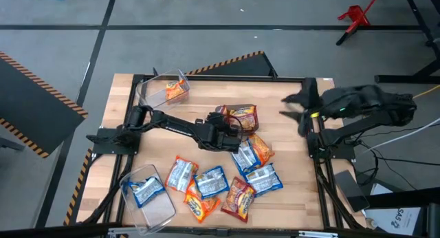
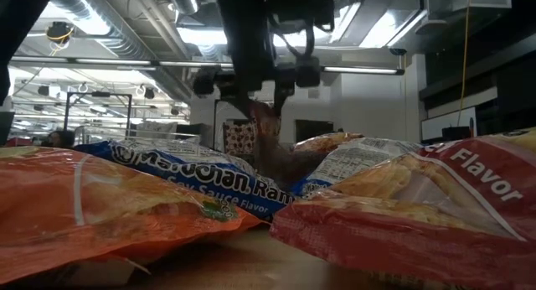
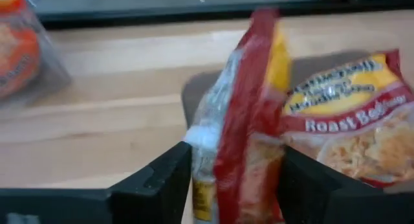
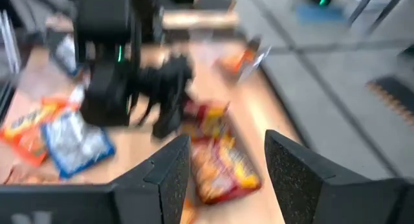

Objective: Sort Maruchan noodles
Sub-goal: Put the red noodle pack into the black bin, then put the blue noodle pack into the bottom transparent bin

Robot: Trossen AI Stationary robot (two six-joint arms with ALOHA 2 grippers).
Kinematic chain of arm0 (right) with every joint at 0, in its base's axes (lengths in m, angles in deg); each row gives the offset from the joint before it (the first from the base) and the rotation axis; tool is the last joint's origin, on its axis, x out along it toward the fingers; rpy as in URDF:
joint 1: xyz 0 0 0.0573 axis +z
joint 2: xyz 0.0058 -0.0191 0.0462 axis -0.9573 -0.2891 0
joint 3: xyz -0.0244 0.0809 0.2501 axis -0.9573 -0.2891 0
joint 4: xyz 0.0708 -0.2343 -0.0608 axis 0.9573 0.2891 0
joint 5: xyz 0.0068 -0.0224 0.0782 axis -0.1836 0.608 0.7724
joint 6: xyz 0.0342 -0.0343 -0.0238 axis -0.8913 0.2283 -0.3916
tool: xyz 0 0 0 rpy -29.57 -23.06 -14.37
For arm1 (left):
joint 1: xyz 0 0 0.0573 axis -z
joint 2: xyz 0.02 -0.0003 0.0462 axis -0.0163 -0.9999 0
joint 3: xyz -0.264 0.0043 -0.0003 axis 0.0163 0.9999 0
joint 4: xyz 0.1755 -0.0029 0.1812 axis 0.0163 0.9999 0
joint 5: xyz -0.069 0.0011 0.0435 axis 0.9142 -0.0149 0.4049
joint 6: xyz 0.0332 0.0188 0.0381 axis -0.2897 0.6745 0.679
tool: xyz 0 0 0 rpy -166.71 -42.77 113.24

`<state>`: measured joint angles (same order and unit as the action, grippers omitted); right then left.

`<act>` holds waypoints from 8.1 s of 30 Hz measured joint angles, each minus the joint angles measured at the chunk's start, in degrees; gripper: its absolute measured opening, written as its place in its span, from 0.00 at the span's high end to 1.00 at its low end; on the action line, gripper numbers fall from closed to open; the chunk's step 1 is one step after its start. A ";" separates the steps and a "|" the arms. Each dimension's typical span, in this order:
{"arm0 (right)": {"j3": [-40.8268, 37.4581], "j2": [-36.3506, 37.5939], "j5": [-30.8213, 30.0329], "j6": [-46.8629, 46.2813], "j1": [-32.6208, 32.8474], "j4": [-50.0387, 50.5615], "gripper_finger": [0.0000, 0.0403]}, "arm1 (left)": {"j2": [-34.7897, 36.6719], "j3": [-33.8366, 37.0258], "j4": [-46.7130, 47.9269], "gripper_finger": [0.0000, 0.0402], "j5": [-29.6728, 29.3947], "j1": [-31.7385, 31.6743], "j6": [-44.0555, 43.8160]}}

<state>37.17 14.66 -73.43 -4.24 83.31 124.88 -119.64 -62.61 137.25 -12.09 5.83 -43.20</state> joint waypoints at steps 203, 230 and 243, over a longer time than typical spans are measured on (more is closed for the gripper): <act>-35.32 -1.05 7.49 -2.61 -0.02 -67.99 1.00 | 29.77 39.30 -105.68 0.52 24.84 4.39 53.79; -35.32 -1.62 7.04 -3.09 -0.02 -49.53 0.61 | 29.90 39.23 -103.50 0.93 23.30 6.42 55.09; -35.32 -1.62 6.97 -4.53 -0.02 -42.44 0.59 | 47.57 39.21 -58.59 0.93 18.82 21.69 33.04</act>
<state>1.85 13.04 -66.46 -8.77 83.29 82.45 -72.08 -23.40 78.66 6.73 27.52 -10.16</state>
